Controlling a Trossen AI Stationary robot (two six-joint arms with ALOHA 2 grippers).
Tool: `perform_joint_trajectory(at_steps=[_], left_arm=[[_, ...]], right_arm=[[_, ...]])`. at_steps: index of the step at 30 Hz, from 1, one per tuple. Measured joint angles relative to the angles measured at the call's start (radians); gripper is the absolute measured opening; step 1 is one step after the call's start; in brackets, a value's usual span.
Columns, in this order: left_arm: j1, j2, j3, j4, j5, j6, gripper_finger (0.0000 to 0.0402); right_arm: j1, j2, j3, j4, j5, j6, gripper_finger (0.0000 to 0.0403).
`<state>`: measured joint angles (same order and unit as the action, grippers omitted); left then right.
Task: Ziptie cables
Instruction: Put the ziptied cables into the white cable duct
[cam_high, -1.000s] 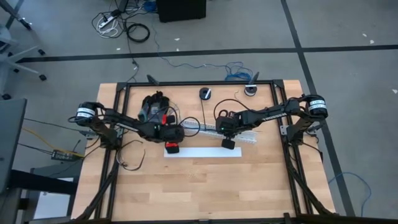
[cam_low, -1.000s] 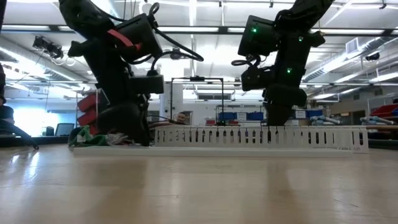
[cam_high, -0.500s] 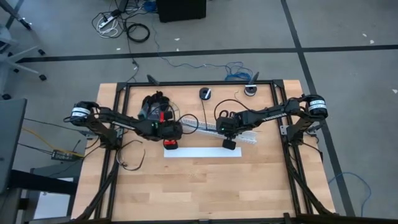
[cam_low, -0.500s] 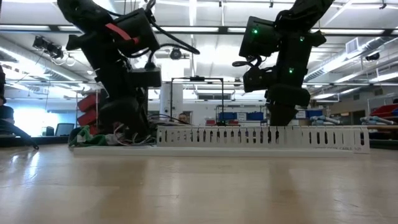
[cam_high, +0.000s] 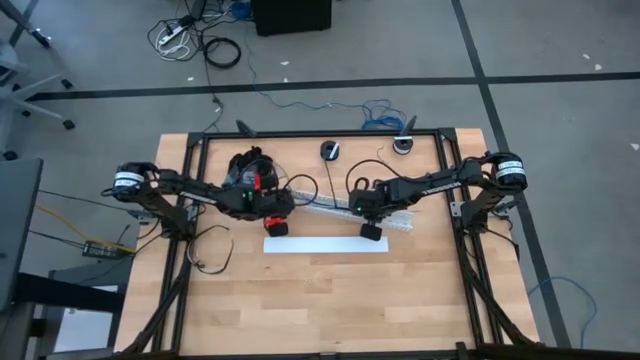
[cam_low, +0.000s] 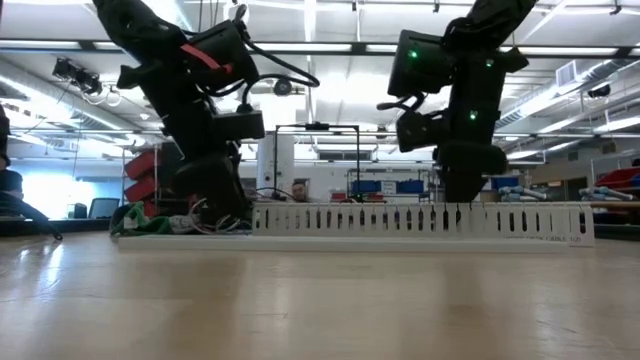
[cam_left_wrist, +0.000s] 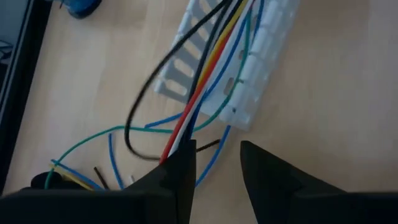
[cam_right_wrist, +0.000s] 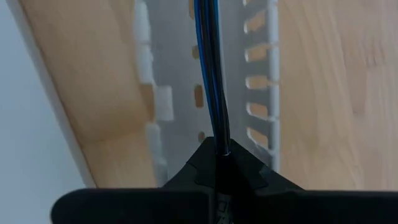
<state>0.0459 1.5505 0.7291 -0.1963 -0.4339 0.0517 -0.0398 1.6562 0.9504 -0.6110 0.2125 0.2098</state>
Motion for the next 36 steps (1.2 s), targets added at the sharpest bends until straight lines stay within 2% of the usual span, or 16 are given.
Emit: perform_joint_trajectory(at_steps=[13,15,18,20,22,26,28,34,36], left_arm=[[0.041,0.001,-0.078,0.098,0.037,0.001,0.0119],[0.041,0.001,-0.078,0.101,0.021,0.012,0.0119],[0.044,-0.002,-0.071,0.089,-0.068,0.053,0.0119],[0.058,-0.013,-0.059,0.060,-0.113,0.076,0.0119],[0.085,-0.022,-0.044,0.007,-0.101,0.070,0.0119],[0.151,-0.035,-0.031,-0.164,0.044,0.013,0.0119],[0.165,-0.035,-0.031,-0.248,0.084,-0.019,0.0119],[0.162,-0.052,-0.050,-0.320,0.082,-0.083,0.0119],[0.157,-0.075,-0.061,-0.358,0.031,-0.089,0.0119]], right_arm=[[0.025,-0.008,0.000,-0.064,0.042,0.049,0.0007],[0.025,-0.012,0.000,-0.062,0.053,0.049,0.0007],[0.025,-0.016,0.000,-0.058,0.053,0.051,0.0007],[0.025,-0.016,0.000,-0.060,0.053,0.053,0.0007],[0.025,-0.016,0.000,-0.062,0.051,0.056,0.0007],[0.025,-0.016,0.000,-0.067,0.049,0.059,0.0007],[0.025,-0.016,0.000,-0.068,0.049,0.055,0.0007],[0.025,-0.016,0.000,-0.071,0.048,0.043,0.0007],[0.025,-0.016,0.000,-0.072,0.048,0.038,0.0007]])
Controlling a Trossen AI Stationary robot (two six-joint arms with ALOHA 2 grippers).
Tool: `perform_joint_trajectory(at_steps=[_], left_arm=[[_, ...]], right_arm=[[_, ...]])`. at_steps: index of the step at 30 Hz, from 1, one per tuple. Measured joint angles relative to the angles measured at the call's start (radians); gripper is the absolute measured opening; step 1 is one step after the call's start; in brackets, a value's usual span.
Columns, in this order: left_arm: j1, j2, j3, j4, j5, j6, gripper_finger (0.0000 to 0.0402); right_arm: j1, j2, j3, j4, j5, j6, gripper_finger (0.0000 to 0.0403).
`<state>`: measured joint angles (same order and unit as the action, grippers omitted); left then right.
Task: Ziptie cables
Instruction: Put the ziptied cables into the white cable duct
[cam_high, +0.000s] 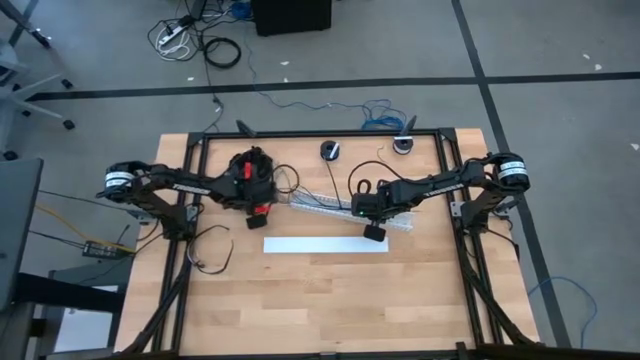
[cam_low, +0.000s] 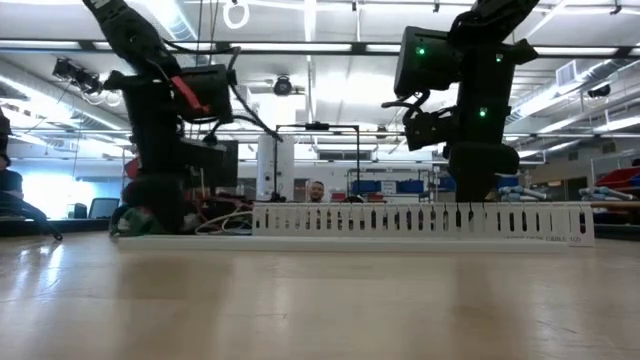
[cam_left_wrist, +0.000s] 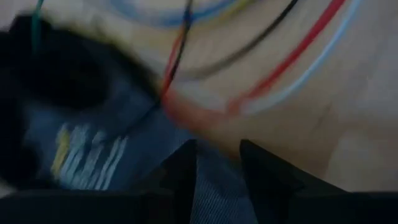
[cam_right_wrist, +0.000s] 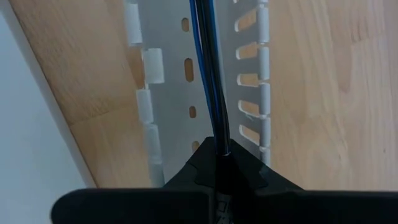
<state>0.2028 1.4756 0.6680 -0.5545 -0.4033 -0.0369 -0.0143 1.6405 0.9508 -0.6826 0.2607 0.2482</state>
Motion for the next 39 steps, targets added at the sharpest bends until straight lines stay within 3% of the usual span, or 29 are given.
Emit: perform_joint_trajectory(at_steps=[3,7,10,13,16,21,25,32,39], left_arm=[[-0.007,-0.090,0.002,-0.044,-0.068,-0.014,0.0119],[-0.014,-0.256,0.015,-0.030,-0.038,-0.002,0.0119],[-0.006,-0.371,0.016,0.184,0.077,0.072,0.0119],[0.053,-0.387,0.020,0.316,0.213,0.171,0.0119],[0.137,-0.331,0.036,0.359,0.283,0.213,0.0119],[0.261,-0.179,0.073,0.366,0.547,0.275,0.0119],[0.320,-0.074,0.156,0.370,0.695,0.365,0.0119],[0.374,0.110,0.321,0.358,0.793,0.426,0.0119],[0.373,0.287,0.397,0.340,0.786,0.441,0.0119]], right_arm=[[0.000,0.000,0.000,0.000,-0.002,-0.006,0.0007],[0.000,0.000,0.000,0.000,-0.003,-0.013,0.0007],[0.000,0.000,0.000,0.002,-0.011,-0.014,0.0007],[0.001,0.000,0.000,0.005,-0.013,-0.013,0.0007],[0.001,0.000,0.000,0.006,-0.026,-0.011,0.0007],[0.002,0.000,0.000,0.008,-0.053,-0.001,0.0007],[0.002,0.000,0.000,0.008,-0.067,0.008,0.0007],[0.009,0.000,0.000,0.017,-0.073,0.022,0.0007],[0.009,0.000,0.000,0.027,-0.073,0.016,0.0007]])
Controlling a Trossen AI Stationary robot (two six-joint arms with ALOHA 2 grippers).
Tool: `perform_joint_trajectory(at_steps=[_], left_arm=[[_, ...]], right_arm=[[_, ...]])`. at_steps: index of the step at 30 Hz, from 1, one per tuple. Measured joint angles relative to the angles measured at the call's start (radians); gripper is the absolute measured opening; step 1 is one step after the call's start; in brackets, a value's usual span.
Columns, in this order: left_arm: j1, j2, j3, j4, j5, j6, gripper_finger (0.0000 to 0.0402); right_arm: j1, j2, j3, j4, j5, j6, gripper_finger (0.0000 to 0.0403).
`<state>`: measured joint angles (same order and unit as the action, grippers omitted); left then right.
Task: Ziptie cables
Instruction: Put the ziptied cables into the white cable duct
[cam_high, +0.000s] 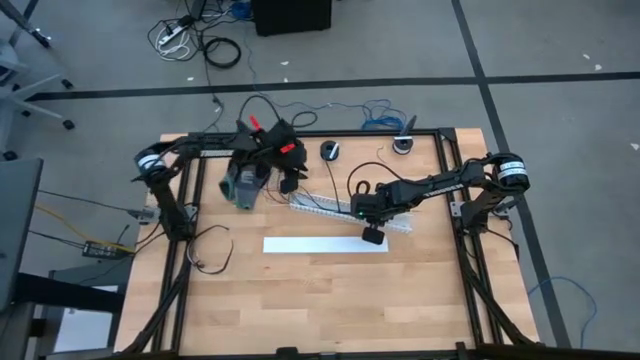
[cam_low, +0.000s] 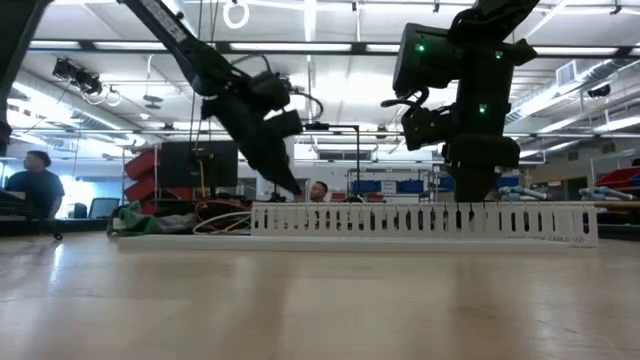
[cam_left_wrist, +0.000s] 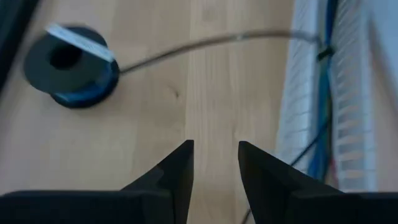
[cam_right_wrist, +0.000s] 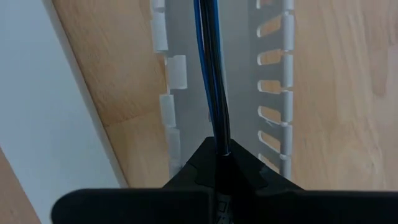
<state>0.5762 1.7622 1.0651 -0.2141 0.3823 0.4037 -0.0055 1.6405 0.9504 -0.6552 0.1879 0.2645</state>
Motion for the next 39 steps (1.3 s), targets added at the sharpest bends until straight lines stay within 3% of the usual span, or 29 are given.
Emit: perform_joint_trajectory(at_steps=[9,39], left_arm=[[0.000,0.086,0.047,-0.081,-0.026,0.041,0.0119],[-0.017,0.019,0.108,-0.421,-0.011,0.093,0.0119]], right_arm=[[0.000,0.000,0.000,0.005,-0.002,-0.020,0.0007],[-0.005,0.000,0.000,0.002,0.003,-0.038,0.0007]])
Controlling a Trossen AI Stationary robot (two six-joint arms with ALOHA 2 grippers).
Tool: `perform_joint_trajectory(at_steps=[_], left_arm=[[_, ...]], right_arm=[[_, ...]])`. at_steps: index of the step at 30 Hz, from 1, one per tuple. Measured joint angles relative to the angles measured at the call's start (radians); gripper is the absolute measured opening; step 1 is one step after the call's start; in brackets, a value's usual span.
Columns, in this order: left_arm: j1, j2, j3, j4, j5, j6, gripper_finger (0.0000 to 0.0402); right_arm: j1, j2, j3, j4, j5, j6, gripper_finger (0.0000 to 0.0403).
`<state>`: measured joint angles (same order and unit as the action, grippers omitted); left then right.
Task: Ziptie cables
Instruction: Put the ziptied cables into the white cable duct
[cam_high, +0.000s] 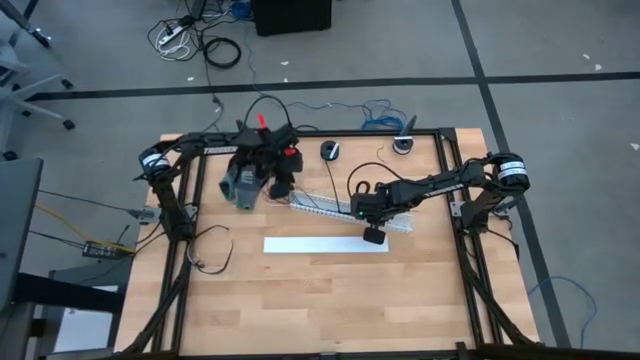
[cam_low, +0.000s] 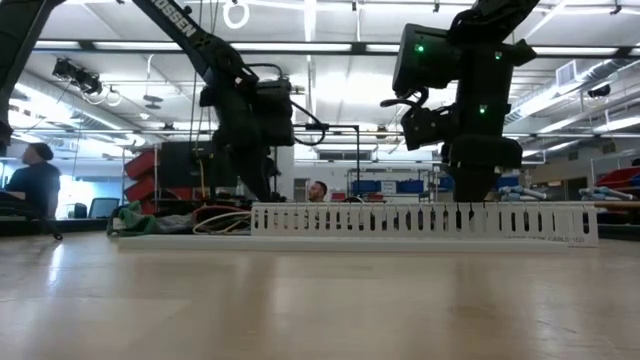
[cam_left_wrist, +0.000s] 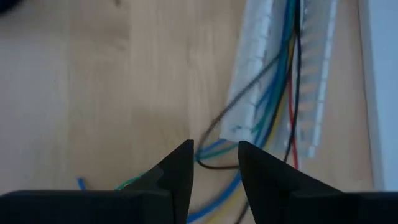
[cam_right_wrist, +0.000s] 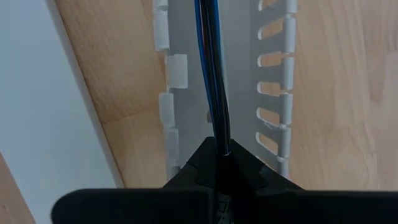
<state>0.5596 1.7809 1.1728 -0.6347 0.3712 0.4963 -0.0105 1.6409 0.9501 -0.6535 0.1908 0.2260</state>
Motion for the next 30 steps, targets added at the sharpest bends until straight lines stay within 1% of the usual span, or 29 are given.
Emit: perform_joint_trajectory(at_steps=[1,3,5,7,12,16,30], left_arm=[[-0.004,0.000,-0.001,0.004,-0.015,0.005,0.0119],[-0.010,-0.004,-0.001,0.065,-0.060,0.009,0.0119],[-0.011,-0.023,-0.001,0.117,-0.072,0.005,0.0119],[-0.010,-0.032,0.011,0.141,-0.062,0.002,0.0119],[-0.011,-0.026,0.011,0.088,-0.053,0.023,0.0119],[-0.011,-0.017,0.011,0.080,-0.009,0.025,0.0119],[-0.011,0.027,0.011,0.095,0.020,0.039,0.0119]], right_arm=[[0.000,0.000,0.000,0.001,0.000,-0.001,0.0007],[0.000,0.000,0.000,0.001,0.000,-0.006,0.0007],[0.000,0.000,0.000,0.001,0.000,-0.007,0.0007],[0.000,0.000,0.000,0.001,0.000,-0.008,0.0007],[-0.002,0.000,0.000,-0.005,-0.004,-0.003,0.0007],[-0.012,0.000,0.000,-0.006,-0.017,-0.008,0.0007],[-0.018,0.000,0.000,-0.004,-0.030,-0.008,0.0007]])
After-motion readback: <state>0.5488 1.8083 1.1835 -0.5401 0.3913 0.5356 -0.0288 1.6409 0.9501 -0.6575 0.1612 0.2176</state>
